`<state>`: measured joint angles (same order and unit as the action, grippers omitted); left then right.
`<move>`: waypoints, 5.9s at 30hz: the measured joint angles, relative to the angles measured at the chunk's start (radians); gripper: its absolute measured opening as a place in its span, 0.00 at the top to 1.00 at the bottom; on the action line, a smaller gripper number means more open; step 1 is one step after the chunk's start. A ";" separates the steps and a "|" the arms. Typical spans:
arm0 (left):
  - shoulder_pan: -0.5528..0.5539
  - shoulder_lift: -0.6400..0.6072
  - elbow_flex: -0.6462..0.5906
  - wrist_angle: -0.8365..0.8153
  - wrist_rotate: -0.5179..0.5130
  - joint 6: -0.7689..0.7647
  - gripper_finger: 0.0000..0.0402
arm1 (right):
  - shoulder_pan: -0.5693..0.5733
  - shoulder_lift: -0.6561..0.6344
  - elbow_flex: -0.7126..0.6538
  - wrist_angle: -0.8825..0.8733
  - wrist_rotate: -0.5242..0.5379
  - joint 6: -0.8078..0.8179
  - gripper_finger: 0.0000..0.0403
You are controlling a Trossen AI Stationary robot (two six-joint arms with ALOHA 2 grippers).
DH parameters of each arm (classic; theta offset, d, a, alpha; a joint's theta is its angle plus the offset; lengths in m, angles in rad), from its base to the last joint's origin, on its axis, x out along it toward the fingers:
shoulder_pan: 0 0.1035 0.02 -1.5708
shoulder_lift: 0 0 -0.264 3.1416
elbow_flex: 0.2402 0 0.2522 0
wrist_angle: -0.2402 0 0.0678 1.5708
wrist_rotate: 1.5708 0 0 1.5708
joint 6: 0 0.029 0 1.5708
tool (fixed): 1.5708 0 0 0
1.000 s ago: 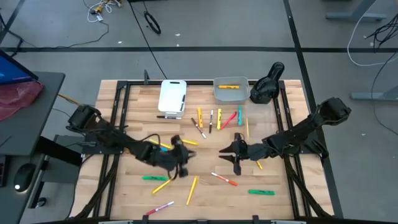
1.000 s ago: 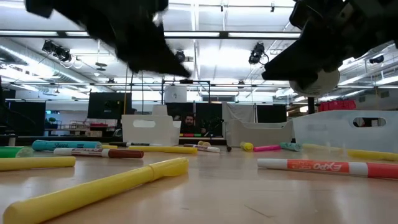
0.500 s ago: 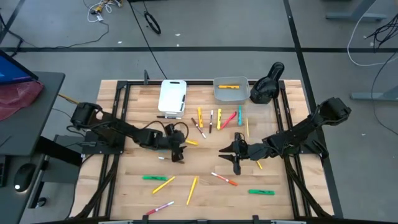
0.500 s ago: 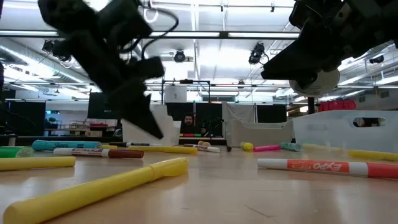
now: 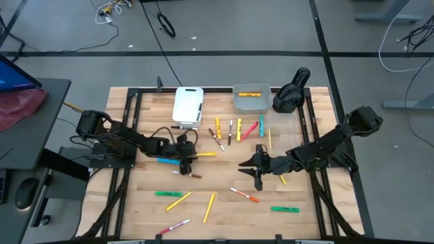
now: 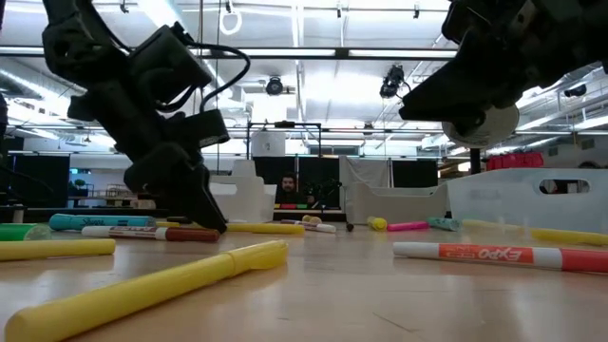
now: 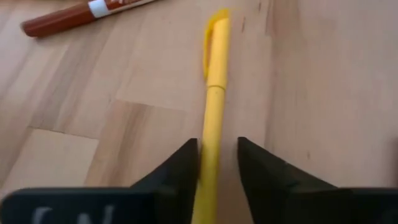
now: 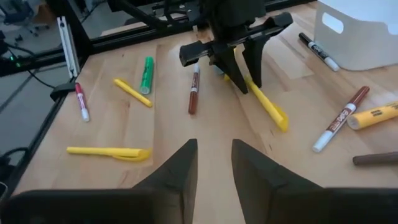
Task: Pick & Place Markers
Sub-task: Put the yellow pen into the transparent bin, then put the orange marker pen into the white bin
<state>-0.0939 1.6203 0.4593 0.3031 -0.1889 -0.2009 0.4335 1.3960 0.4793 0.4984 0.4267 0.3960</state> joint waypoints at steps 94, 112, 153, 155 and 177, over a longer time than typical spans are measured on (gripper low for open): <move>-0.195 0.031 0.238 0.379 -0.255 0.028 0.45 | -0.676 -0.253 0.228 -1.387 -0.251 0.532 0.94; -0.196 0.031 0.238 0.380 -0.255 0.028 0.45 | -0.881 -0.253 0.071 -1.222 -0.459 0.462 0.83; -0.195 0.029 0.240 0.404 -0.296 -0.022 0.45 | 0.091 -0.196 0.271 -0.420 0.036 -0.159 0.89; -0.195 0.029 0.239 0.404 -0.296 -0.029 0.45 | 0.099 -0.148 0.271 -0.413 0.029 -0.161 0.89; -0.229 0.029 0.239 0.400 -0.296 -0.030 0.45 | 0.114 0.062 0.277 -0.346 -0.046 -0.090 0.60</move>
<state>-0.3225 1.6498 0.6987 0.7029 -0.4853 -0.2310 0.5471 1.4578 0.7567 0.1529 0.3812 0.3059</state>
